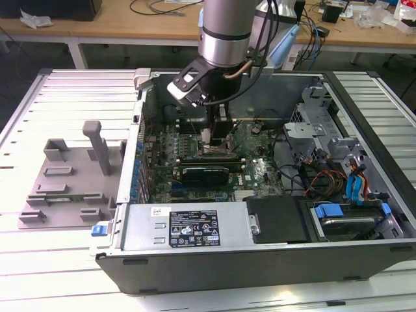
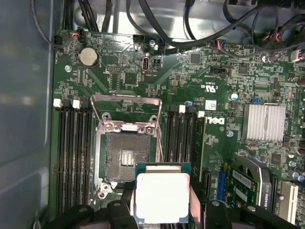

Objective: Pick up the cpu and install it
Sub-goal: 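Place the cpu into insertion slot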

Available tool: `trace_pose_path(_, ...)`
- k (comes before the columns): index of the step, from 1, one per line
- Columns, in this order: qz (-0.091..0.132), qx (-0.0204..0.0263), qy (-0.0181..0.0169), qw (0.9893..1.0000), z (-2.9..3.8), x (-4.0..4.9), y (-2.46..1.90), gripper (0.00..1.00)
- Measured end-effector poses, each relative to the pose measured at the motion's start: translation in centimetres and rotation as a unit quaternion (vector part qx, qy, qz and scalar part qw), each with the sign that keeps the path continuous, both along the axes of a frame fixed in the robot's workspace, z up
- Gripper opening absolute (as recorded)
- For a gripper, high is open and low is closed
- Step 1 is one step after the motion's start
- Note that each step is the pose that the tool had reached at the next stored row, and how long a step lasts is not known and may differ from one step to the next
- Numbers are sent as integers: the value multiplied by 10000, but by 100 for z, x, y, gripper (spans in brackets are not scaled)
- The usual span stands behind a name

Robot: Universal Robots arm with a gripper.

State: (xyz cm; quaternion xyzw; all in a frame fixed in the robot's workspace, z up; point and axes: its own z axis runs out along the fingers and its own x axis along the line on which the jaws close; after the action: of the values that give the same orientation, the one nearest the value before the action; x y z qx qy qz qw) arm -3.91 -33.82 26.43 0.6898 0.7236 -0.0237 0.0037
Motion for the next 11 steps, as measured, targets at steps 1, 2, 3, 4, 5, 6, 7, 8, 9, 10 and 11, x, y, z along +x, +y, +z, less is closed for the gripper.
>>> trace_pose_path(1, 0, 0, 0, 10000, -6, 4, 14, 55)
trace_pose_path(2, 1, 1, 0, 10000, -11, 8, 23, 55)
trace_pose_path(3, 1, 0, 0, 10000, -18, 13, 37, 55)
trace_pose_path(4, 1, 0, 0, 10000, -22, 17, 44, 55)
trace_pose_path(5, 1, 0, 0, 10000, -26, 19, 48, 55)
trace_pose_path(6, 1, 1, 0, 10000, -36, 22, 55, 55)
trace_pose_path(7, 1, 0, 0, 10000, -43, 25, 60, 55)
trace_pose_path(8, 0, 0, 0, 10000, -49, 27, 63, 55)
trace_pose_path(9, 0, -1, 1, 10000, -58, 28, 68, 55)
trace_pose_path(10, 0, 0, 0, 10000, -69, 30, 72, 55)
trace_pose_path(11, 0, 0, 0, 10000, -81, 31, 76, 55)
